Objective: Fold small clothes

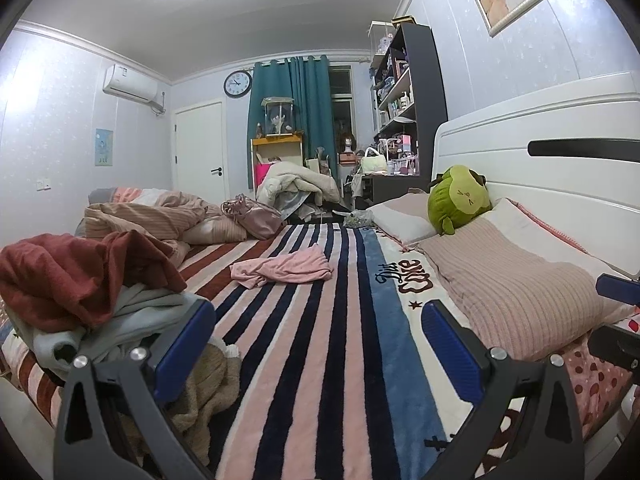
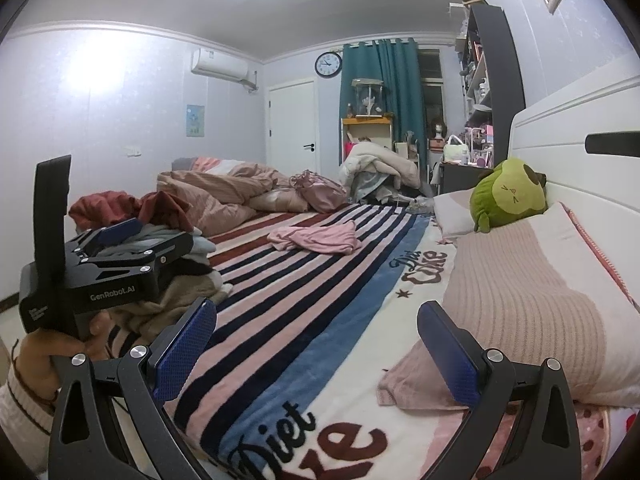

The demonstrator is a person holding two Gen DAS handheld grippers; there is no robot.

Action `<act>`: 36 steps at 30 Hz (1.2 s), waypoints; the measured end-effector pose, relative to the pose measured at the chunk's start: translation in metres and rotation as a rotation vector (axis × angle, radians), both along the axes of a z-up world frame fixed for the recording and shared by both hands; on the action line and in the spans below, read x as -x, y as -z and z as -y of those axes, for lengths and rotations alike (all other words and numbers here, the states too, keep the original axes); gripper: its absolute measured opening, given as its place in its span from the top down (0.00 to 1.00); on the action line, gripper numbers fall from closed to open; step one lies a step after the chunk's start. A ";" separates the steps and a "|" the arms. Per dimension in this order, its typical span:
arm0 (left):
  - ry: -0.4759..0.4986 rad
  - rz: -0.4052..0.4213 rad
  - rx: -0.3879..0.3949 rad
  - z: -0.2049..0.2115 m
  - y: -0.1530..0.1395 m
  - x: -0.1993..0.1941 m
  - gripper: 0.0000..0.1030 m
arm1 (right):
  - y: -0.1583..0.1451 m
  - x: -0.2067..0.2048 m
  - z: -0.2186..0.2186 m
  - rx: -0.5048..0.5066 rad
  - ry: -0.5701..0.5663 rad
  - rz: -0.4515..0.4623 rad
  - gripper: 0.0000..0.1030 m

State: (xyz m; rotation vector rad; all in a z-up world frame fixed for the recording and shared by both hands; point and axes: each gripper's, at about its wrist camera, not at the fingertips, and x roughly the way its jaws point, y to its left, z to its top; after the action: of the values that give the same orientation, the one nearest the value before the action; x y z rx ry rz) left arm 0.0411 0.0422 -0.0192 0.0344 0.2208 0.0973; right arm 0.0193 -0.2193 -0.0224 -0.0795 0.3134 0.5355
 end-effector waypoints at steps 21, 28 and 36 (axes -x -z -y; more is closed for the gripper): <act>-0.004 -0.019 -0.013 -0.005 0.001 0.001 0.01 | -0.001 0.002 -0.004 -0.015 0.003 -0.008 0.02; -0.002 -0.022 -0.012 -0.006 0.003 -0.001 0.01 | -0.001 0.001 -0.003 -0.017 0.004 -0.008 0.02; 0.010 -0.024 -0.018 -0.009 0.005 -0.004 0.01 | -0.001 0.002 -0.004 -0.020 0.004 -0.009 0.02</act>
State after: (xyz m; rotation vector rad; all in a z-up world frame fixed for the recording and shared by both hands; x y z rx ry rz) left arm 0.0452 0.0513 -0.0244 0.0542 0.2436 0.0886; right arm 0.0171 -0.2149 -0.0215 -0.0573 0.3168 0.5353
